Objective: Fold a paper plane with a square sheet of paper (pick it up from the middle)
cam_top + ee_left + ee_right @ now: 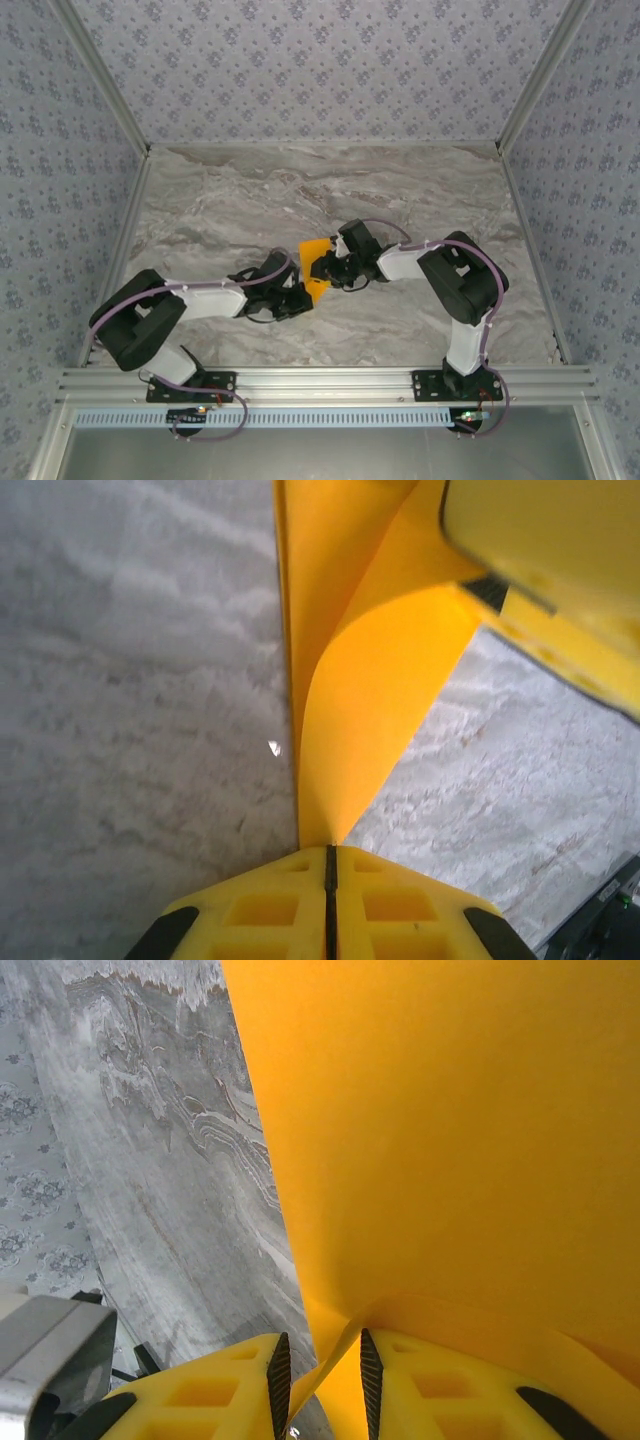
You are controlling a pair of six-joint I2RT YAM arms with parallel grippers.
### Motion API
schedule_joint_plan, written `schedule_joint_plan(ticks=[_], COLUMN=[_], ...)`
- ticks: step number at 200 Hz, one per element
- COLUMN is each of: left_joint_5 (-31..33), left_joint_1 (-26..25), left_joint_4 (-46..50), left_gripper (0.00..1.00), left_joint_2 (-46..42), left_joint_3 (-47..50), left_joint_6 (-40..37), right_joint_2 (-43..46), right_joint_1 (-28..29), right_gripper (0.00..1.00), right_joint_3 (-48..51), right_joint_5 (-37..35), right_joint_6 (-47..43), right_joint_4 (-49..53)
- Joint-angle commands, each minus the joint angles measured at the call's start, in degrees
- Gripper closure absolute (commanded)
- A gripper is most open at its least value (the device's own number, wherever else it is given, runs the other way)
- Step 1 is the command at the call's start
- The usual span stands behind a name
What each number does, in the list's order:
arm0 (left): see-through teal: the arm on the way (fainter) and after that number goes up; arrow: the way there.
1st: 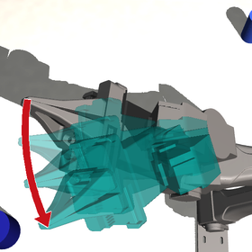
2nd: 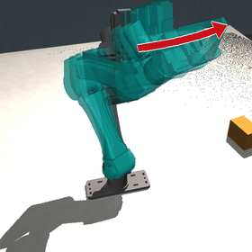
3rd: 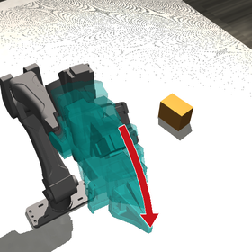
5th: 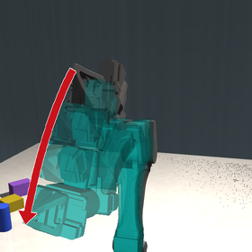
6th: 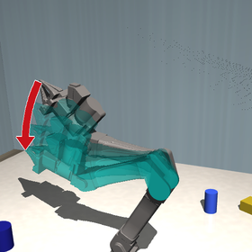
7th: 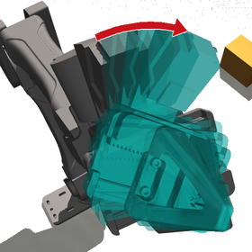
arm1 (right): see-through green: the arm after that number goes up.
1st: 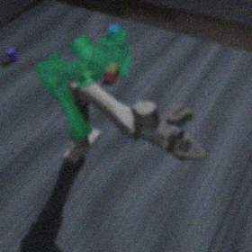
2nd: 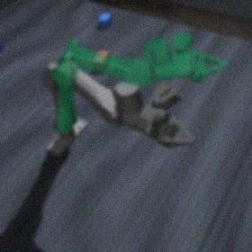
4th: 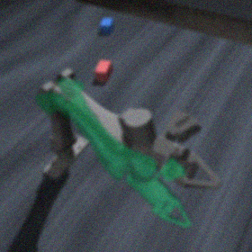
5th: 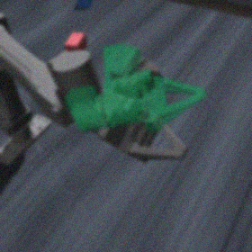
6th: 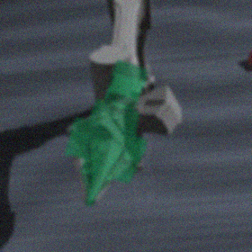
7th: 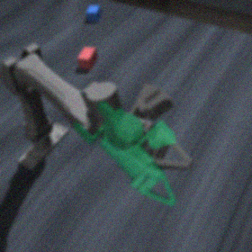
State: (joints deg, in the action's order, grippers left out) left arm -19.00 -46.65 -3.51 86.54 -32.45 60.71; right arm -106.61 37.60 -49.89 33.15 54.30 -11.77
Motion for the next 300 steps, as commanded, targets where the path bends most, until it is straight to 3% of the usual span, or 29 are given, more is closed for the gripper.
schedule_joint_plan(ticks=[1, 67, 166, 195, 235, 300], left_joint_5=[-1.3, 6.9, 6.1, 7.0, 7.8, 9.1], left_joint_1=[-0.7, -0.5, -0.6, -0.6, -0.6, -0.6], left_joint_4=[6.6, 6.2, 4.6, 8.1, 10.4, 13.8], left_gripper=[0.90, 0.91, 0.93, 0.95, 0.96, 0.96], left_joint_2=[-2.9, -5.4, 4.6, 5.1, 5.3, 5.3], left_joint_3=[-0.5, -4.9, -5.3, -5.0, -4.6, -7.0], left_joint_6=[-1.7, -3.8, -2.9, -3.0, -3.7, -5.3], right_joint_2=[-2.5, -2.5, -0.2, 4.3, 13.0, 10.2], right_joint_1=[-0.4, -0.2, -0.4, -2.0, -4.6, -0.5], right_gripper=[0.70, 0.69, 0.68, 0.64, 0.58, 0.87], right_joint_3=[0.4, 0.4, -0.7, -0.9, 1.3, 0.8], right_joint_5=[-4.6, -4.7, -3.3, -3.4, -9.3, -8.8], right_joint_6=[-1.4, -1.1, -0.9, -2.8, -10.0, -14.0], right_joint_4=[6.0, 5.9, 5.8, 7.3, 13.3, 13.5])
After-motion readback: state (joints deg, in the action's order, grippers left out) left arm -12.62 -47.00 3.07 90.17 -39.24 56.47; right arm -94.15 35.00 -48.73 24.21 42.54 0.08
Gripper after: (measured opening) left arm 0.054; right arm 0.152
